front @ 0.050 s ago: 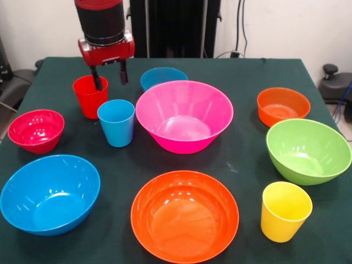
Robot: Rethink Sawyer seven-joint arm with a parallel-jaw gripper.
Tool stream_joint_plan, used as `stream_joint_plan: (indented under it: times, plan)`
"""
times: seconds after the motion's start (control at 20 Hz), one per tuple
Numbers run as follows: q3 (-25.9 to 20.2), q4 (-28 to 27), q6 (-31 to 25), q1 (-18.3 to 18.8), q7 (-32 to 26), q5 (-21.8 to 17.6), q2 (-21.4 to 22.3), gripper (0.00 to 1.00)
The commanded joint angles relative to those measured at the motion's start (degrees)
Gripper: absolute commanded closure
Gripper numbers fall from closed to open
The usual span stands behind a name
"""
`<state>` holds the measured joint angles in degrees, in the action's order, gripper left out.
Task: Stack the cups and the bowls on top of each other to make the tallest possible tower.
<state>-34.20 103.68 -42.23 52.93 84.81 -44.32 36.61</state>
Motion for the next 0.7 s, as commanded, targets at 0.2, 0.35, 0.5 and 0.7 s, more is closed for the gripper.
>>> stream_joint_plan:
  times: [0.2, 0.35, 0.5, 0.7]
  plan:
    - [7.06, -0.27, 1.47, -2.78, 1.98, -5.78, -1.3, 0.0]
    - [7.8, -0.17, 1.5, -3.11, 2.33, -5.49, -1.21, 0.0]
    - [8.77, -0.08, 1.21, -3.38, 2.75, -5.28, -1.38, 0.0]
    - [10.85, -0.45, 2.36, -3.7, 3.87, -5.96, -3.2, 0.0]
